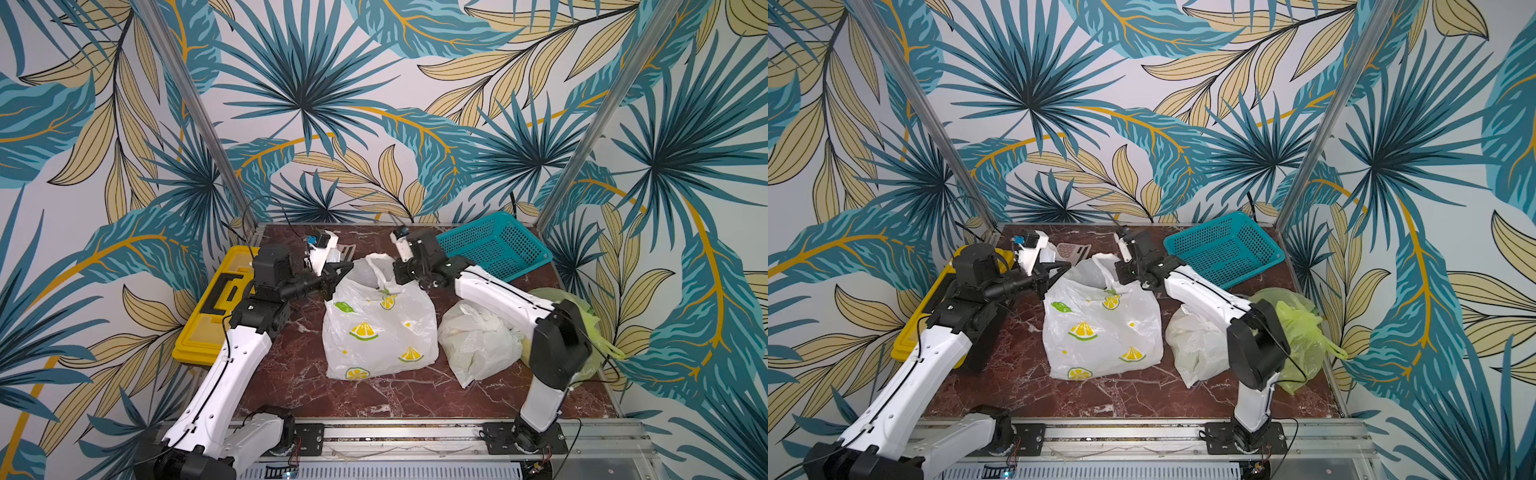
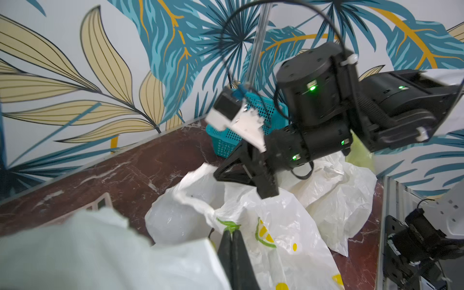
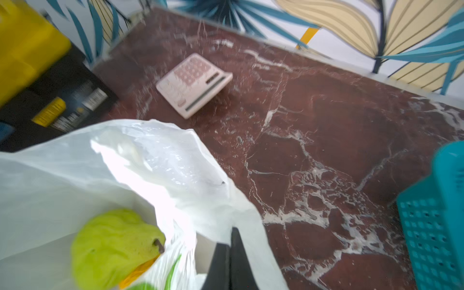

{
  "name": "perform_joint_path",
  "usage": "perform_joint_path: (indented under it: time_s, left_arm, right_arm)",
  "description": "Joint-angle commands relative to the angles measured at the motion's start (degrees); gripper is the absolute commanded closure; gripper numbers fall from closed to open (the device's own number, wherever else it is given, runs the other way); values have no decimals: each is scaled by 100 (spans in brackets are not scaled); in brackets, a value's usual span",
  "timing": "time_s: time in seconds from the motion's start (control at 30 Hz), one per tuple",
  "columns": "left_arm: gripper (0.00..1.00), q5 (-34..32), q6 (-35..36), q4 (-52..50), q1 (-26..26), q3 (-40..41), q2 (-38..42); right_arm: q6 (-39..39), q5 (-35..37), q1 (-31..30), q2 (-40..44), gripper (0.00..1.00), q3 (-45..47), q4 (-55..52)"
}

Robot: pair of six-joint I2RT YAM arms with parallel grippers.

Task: Place the pears into plastic bags & tie knots
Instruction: Place the plastic bag at the center of the board.

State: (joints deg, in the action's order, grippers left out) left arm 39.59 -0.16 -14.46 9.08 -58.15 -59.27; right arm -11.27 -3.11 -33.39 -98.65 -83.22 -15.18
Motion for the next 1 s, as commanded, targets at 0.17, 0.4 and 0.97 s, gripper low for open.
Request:
perform_joint_path:
  time_s: [0.17, 0.4, 0.97]
  left_arm:
    - [99, 351, -446, 119, -43, -589, 229]
    - [99, 799, -325, 119, 96, -424, 251]
    - [98, 2067, 1051, 241, 636, -76, -743]
  right_arm:
    - [-1907, -1843, 456, 1571, 99, 1327, 1053]
    - [-2123, -2090, 522, 2238, 100, 1851, 1399]
    - [-1850, -769, 165, 1733, 51, -298, -1533]
